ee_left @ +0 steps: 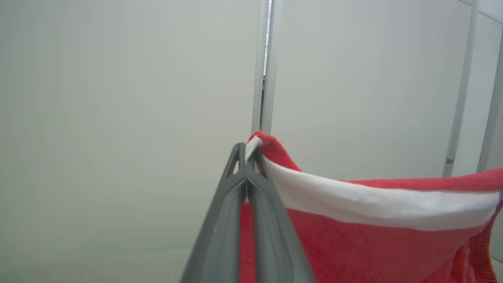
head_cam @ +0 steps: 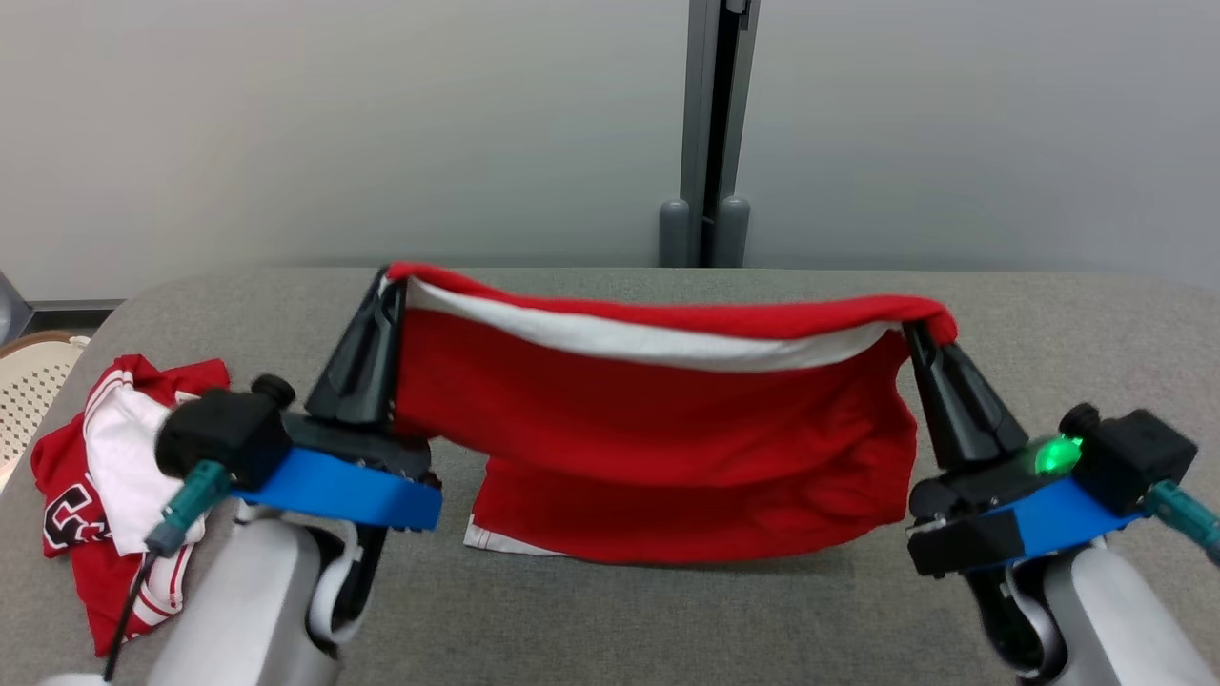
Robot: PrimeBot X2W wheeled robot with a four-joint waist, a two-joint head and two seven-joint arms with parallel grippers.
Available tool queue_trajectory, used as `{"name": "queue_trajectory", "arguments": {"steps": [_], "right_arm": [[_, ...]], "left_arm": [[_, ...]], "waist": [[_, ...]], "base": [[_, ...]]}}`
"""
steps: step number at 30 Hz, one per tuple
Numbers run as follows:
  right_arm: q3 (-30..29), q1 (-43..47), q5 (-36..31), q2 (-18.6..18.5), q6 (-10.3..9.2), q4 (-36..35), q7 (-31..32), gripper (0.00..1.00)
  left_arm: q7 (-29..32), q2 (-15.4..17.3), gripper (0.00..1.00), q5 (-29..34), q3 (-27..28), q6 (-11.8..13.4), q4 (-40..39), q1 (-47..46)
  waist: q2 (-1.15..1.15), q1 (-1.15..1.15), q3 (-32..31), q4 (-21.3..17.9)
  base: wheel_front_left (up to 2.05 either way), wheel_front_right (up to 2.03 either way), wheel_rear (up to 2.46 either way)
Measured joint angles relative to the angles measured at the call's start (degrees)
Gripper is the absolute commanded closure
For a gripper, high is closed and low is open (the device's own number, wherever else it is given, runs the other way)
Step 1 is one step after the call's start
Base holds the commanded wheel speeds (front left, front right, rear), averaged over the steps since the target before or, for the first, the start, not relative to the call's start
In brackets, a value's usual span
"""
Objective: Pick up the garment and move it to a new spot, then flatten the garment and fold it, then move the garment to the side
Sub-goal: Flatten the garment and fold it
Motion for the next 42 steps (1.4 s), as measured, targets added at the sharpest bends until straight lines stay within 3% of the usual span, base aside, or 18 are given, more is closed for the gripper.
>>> {"name": "queue_trajectory", "arguments": {"steps": [7, 12, 19, 25, 28, 33, 34, 36, 42], "right_arm": [[1.25, -9.16, 4.19, -5.13, 0.0, -3.65, 3.89, 1.0], [4.66, -18.69, 5.73, -6.55, 0.01, 2.37, 5.46, 1.0], [7.03, -36.3, 1.62, -5.7, 0.0, 15.01, 2.47, 1.0], [5.92, -46.18, -2.2, -5.04, 0.01, 22.38, 0.22, 1.0], [5.3, -45.43, -1.31, -3.91, 0.01, 24.06, 0.07, 1.0], [11.17, -30.61, 2.75, -4.26, 0.01, 27.7, 0.07, 1.0], [11.17, -30.61, 2.75, -4.26, 0.01, 27.7, 0.07, 1.0], [12.85, -22.46, 5.37, -4.61, 0.03, 28.16, 0.07, 1.0], [16.01, -6.9, 9.18, -5.33, 0.05, 26.87, 0.07, 1.0]], "left_arm": [[0.77, 8.08, 1.0, -3.34, -2.14, -0.01, -0.32, -12.69], [2.03, 10.43, 1.0, -5.23, -2.8, -0.01, 4.88, -19.64], [0.59, 9.61, 1.0, -1.75, -2.94, 0.4, 13.24, -32.45], [0.14, 6.6, 1.0, 1.8, -0.54, 0.41, 13.66, -38.31], [0.08, 5.6, 1.0, 2.18, -0.36, 0.37, 14.8, -35.61], [0.09, 2.29, 1.0, 0.55, 2.04, 0.23, 19.22, -18.34], [0.09, 2.29, 1.0, 0.55, 2.04, 0.23, 19.22, -18.34], [0.1, 0.32, 1.0, 0.02, 3.21, 0.0, 21.15, -8.06], [0.09, -4.07, 1.0, -0.27, 7.1, -0.15, 22.01, 6.39]], "waist": [[0.0, 0.0, 0.53, -0.43], [0.0, 0.0, 3.87, -1.89], [0.0, 0.01, 10.24, -2.25], [0.0, 0.02, 13.58, -0.66], [0.0, 0.01, 13.61, -0.16], [0.0, 0.01, 11.99, 0.12], [0.0, 0.01, 11.99, 0.12], [0.0, 0.0, 10.96, 0.44], [0.0, -0.01, 7.62, 1.2]], "base": [[0.0, 0.0, 0.0], [0.0, 0.0, 0.0], [0.0, 0.0, 0.0], [0.0, 0.0, 0.0], [0.0, 0.0, 0.0], [0.0, 0.0, 0.0], [0.0, 0.0, 0.0], [0.0, 0.0, 0.0], [0.0, 0.0, 0.0]]}}
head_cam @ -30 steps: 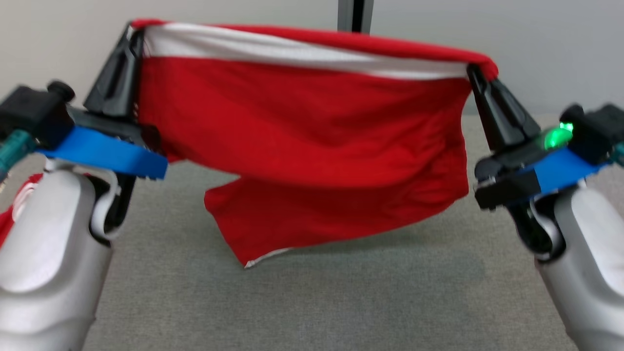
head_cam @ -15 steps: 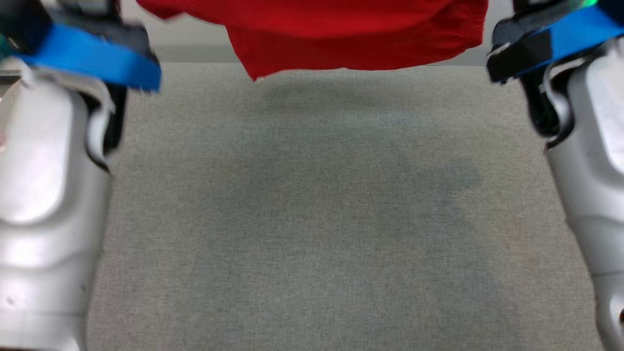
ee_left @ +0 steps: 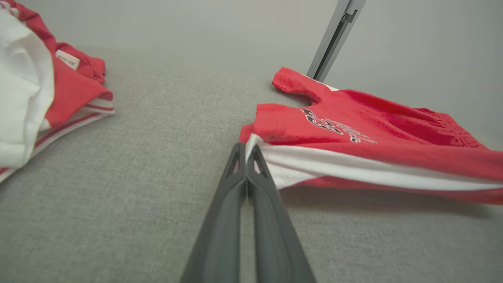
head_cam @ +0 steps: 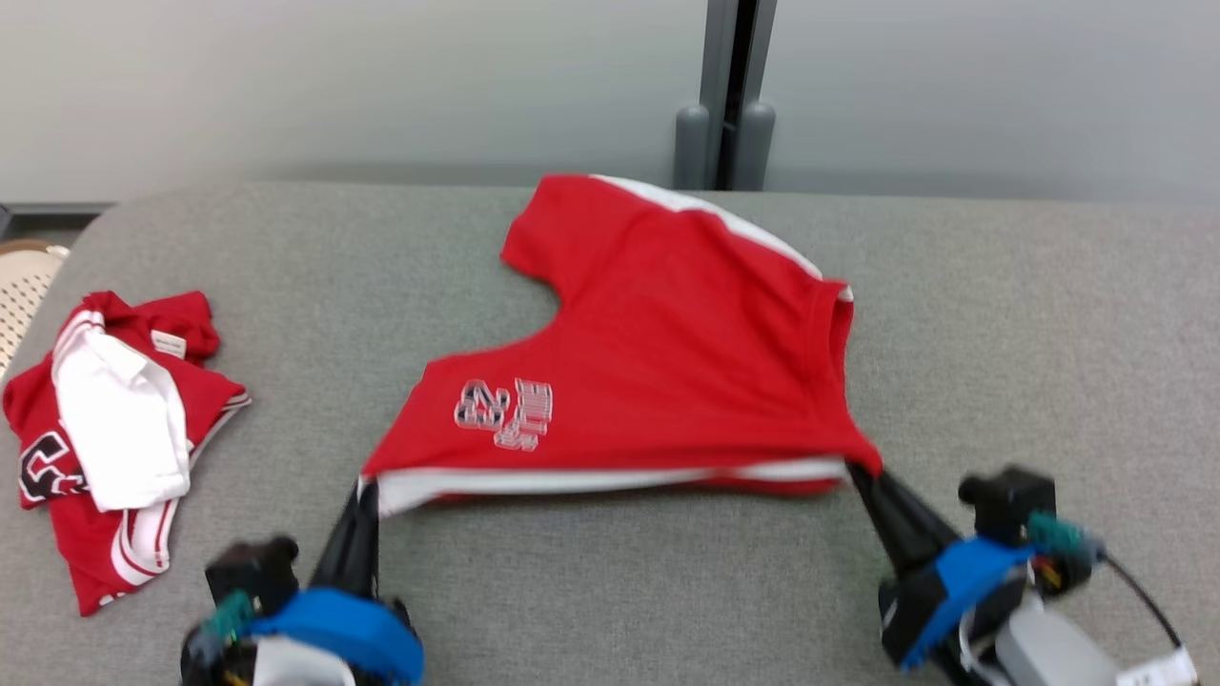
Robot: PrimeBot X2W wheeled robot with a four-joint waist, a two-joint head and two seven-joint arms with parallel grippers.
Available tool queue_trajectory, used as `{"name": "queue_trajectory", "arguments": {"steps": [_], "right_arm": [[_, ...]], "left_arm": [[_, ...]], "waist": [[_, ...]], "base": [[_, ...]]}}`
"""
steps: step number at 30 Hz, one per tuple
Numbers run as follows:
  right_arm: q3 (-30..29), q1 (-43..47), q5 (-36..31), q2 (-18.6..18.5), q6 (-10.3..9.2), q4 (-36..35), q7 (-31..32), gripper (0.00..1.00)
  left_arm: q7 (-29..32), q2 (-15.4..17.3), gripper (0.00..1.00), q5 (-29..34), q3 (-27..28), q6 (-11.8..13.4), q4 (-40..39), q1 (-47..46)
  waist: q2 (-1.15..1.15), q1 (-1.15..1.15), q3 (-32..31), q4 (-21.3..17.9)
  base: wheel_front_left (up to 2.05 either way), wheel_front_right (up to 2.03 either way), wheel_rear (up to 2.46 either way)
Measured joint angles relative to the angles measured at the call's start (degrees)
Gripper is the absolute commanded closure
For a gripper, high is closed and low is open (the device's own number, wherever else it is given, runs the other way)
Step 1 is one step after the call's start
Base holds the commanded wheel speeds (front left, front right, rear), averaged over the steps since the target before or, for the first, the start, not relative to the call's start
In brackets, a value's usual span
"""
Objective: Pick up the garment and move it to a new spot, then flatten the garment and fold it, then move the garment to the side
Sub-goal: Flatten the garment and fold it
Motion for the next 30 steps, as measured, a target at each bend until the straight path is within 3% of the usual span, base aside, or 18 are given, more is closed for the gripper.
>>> {"name": "queue_trajectory", "arguments": {"steps": [9, 19, 24, 30], "right_arm": [[2.02, 15.96, 2.72, -1.59, 0.0, -3.67, 0.0, 1.0], [3.57, 23.15, 4.01, -3.42, 0.01, -8.33, -0.01, 1.0], [2.46, 21.77, 7.21, -3.23, -0.03, -10.9, -0.01, 1.0], [1.52, 12.68, 11.71, -2.37, -0.05, -13.15, -0.05, 1.0]], "left_arm": [[0.01, -2.69, 1.0, 3.04, 3.23, -0.02, 0.12, 13.43], [0.02, -2.89, 1.0, 4.93, 4.71, -0.02, -1.78, 19.37], [0.0, -1.04, 1.0, 5.84, -0.51, 0.0, -5.54, 13.82], [0.0, 5.37, 1.0, 4.02, -10.23, 0.0, -5.94, -3.43]], "waist": [[0.0, -0.01, -6.15, 0.3], [0.0, -0.01, -7.95, -0.24], [0.0, 0.0, -6.65, -0.8], [0.0, 0.02, -2.11, -2.67]], "base": [[0.0, 0.0, 0.0], [0.0, 0.0, 0.0], [0.0, 0.0, 0.0], [0.0, 0.0, 0.0]]}}
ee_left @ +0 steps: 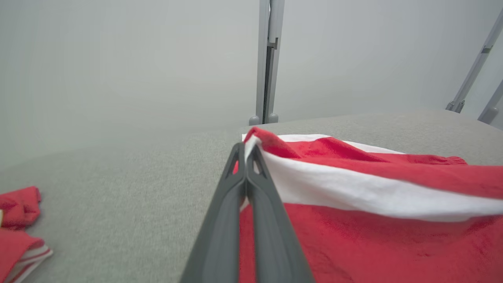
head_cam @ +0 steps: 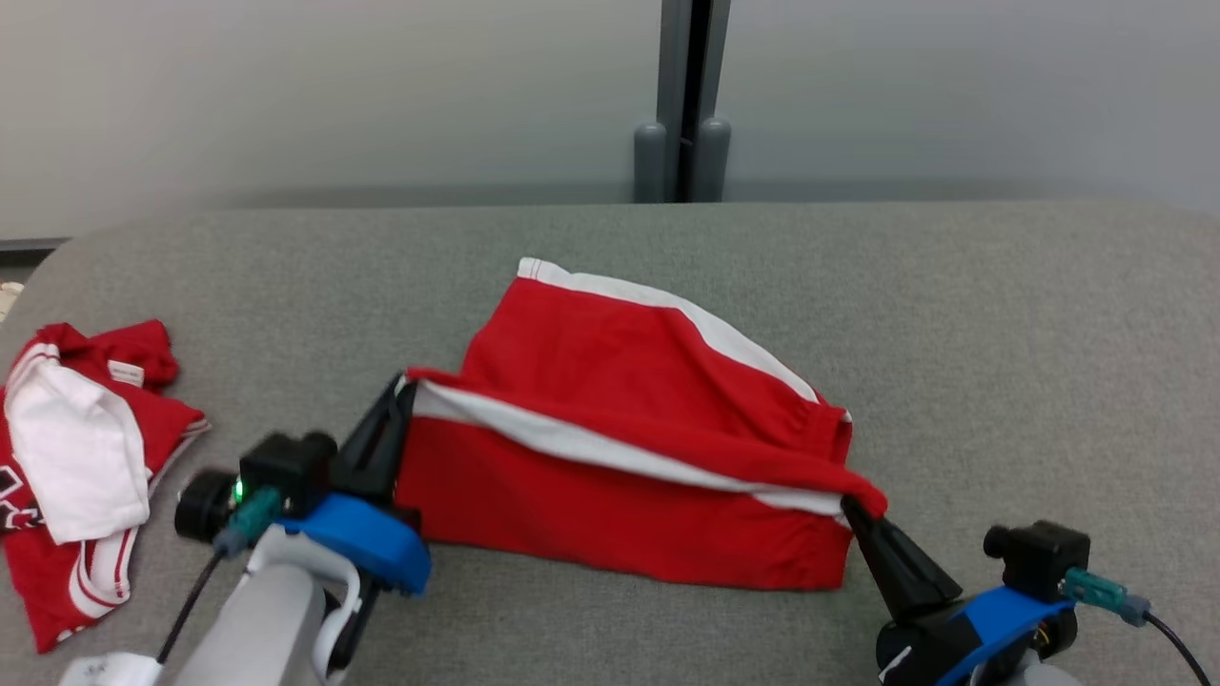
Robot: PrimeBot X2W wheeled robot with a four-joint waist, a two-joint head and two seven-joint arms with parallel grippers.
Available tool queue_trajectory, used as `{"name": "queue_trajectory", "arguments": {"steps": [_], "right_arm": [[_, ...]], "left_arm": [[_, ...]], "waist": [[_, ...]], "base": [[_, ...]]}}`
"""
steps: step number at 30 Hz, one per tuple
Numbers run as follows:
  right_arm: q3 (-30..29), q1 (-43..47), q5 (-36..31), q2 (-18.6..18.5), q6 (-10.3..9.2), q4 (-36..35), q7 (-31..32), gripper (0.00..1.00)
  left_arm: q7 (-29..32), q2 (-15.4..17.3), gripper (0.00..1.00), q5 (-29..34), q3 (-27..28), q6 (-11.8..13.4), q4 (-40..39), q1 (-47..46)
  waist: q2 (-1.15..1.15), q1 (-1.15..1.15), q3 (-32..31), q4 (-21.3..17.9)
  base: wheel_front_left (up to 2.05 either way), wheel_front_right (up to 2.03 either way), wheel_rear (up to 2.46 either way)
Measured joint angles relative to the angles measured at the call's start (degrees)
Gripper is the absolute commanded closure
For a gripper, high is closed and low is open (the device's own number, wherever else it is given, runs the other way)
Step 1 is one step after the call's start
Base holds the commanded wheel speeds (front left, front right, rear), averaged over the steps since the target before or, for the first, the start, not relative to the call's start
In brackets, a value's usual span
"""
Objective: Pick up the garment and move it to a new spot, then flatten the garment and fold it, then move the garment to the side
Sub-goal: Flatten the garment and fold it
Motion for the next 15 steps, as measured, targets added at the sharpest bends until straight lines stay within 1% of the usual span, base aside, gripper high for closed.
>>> {"name": "queue_trajectory", "arguments": {"steps": [4, 7, 8, 9, 10, 13, 14, 15], "right_arm": [[0.23, -5.67, 3.63, 0.79, 0.0, 0.67, 0.36, 1.0], [0.4, -10.29, 6.82, 1.87, 0.0, 1.32, 1.25, 1.0], [0.56, -13.16, 8.65, 2.85, 0.0, 2.03, 1.85, 1.0], [0.56, -13.16, 8.65, 2.85, 0.0, 2.03, 1.85, 1.0], [0.51, -14.46, 9.53, 3.38, 0.0, 2.52, 1.85, 1.0], [0.93, -18.26, 10.68, 4.63, 0.0, 3.92, 1.87, 1.0], [1.46, -20.17, 11.06, 5.26, 0.0, 5.05, 1.83, 1.0], [1.46, -20.17, 11.06, 5.26, 0.0, 5.05, 1.83, 1.0]], "left_arm": [[0.63, 4.53, 1.0, -3.81, -6.49, 0.0, 2.82, -11.61], [2.77, 7.25, 1.0, -7.83, -11.83, 0.0, 4.58, -19.18], [4.61, 9.16, 1.0, -10.17, -16.18, 0.0, 5.34, -23.59], [4.61, 9.16, 1.0, -10.17, -16.18, 0.0, 5.34, -23.59], [5.38, 9.76, 1.0, -11.91, -17.64, 0.0, 5.76, -25.52], [6.58, 11.92, 1.0, -15.49, -22.14, 0.0, 6.71, -30.86], [6.91, 12.93, 1.0, -17.47, -25.02, 0.0, 7.58, -33.84], [6.91, 12.93, 1.0, -17.47, -25.02, 0.0, 7.58, -33.84]], "waist": [[0.0, 0.0, 3.63, -1.72], [0.0, 0.0, 6.43, -3.25], [0.0, 0.0, 8.36, -4.31], [0.0, 0.0, 8.36, -4.31], [0.0, 0.01, 9.25, -4.8], [0.0, 0.01, 11.82, -6.24], [0.0, 0.0, 13.19, -7.01], [0.0, 0.0, 13.19, -7.01]], "base": [[0.0, 0.0, 0.0], [0.0, 0.0, 0.0], [0.0, 0.0, 0.0], [0.0, 0.0, 0.0], [0.0, 0.0, 0.0], [0.0, 0.0, 0.0], [0.0, 0.0, 0.0], [0.0, 0.0, 0.0]]}}
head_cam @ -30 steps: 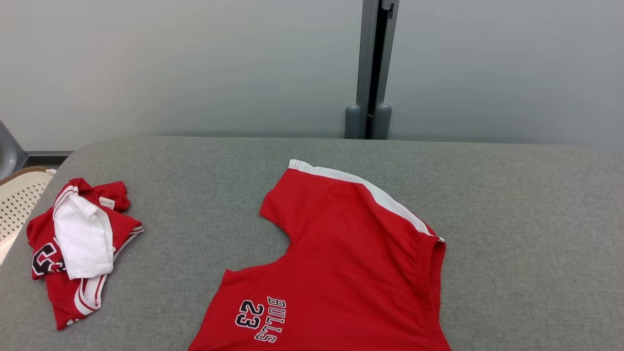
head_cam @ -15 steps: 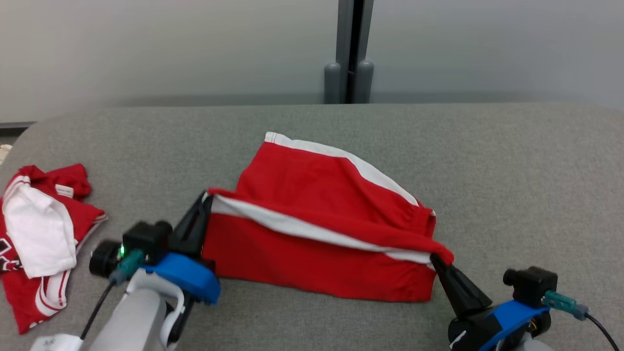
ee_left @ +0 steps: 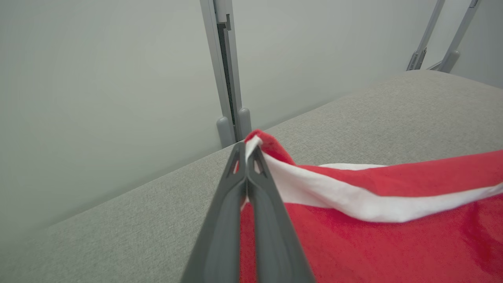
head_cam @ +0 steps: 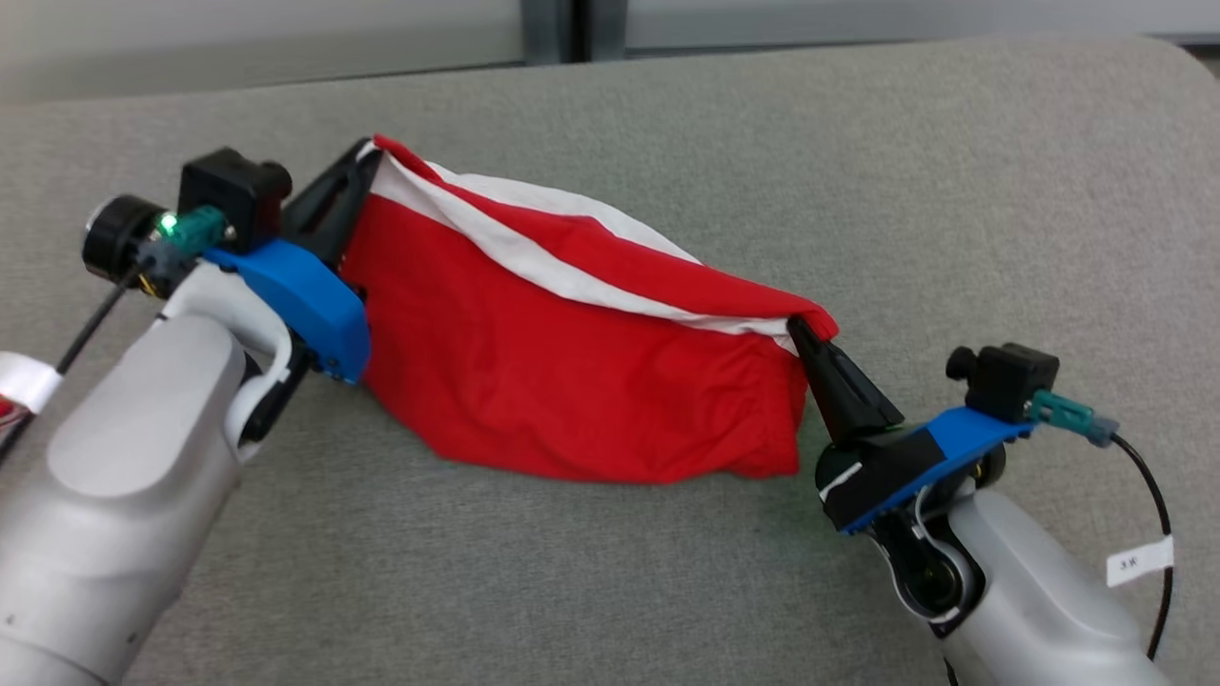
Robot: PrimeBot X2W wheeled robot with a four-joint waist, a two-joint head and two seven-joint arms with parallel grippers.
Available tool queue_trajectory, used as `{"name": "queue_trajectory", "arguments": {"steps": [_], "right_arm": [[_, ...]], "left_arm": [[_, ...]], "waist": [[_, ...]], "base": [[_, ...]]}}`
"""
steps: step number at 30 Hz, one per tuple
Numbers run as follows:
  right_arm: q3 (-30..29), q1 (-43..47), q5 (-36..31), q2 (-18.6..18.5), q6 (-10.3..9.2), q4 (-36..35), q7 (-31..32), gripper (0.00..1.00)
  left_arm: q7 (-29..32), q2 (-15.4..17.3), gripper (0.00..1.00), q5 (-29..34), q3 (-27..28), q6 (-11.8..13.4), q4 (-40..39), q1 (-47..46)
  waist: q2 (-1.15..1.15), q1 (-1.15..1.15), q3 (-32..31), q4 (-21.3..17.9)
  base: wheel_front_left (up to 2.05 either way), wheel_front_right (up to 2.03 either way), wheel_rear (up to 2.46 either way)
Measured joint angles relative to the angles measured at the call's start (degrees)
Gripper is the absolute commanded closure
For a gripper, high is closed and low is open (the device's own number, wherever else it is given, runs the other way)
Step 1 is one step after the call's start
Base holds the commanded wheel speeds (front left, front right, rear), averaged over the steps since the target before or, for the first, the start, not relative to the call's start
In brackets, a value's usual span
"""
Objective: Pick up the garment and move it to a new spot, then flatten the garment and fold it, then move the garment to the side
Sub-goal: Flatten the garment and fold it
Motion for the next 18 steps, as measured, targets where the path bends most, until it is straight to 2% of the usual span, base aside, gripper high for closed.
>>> {"name": "queue_trajectory", "arguments": {"steps": [7, 18], "right_arm": [[1.49, -4.79, 1.01, 1.29, 0.0, 3.22, -0.77, 1.0], [2.18, -6.67, 1.16, 2.14, 0.0, 7.32, -1.7, 1.0]], "left_arm": [[-0.97, 2.04, 1.0, -5.83, -6.34, 0.0, 4.43, -6.95], [-5.13, 1.41, 1.0, -11.22, -11.82, 0.0, 11.1, -10.48]], "waist": [[0.0, 0.0, 3.59, -2.53], [0.0, -0.01, 4.31, -3.65]], "base": [[0.0, 0.0, 0.0], [0.0, 0.0, 0.0]]}}
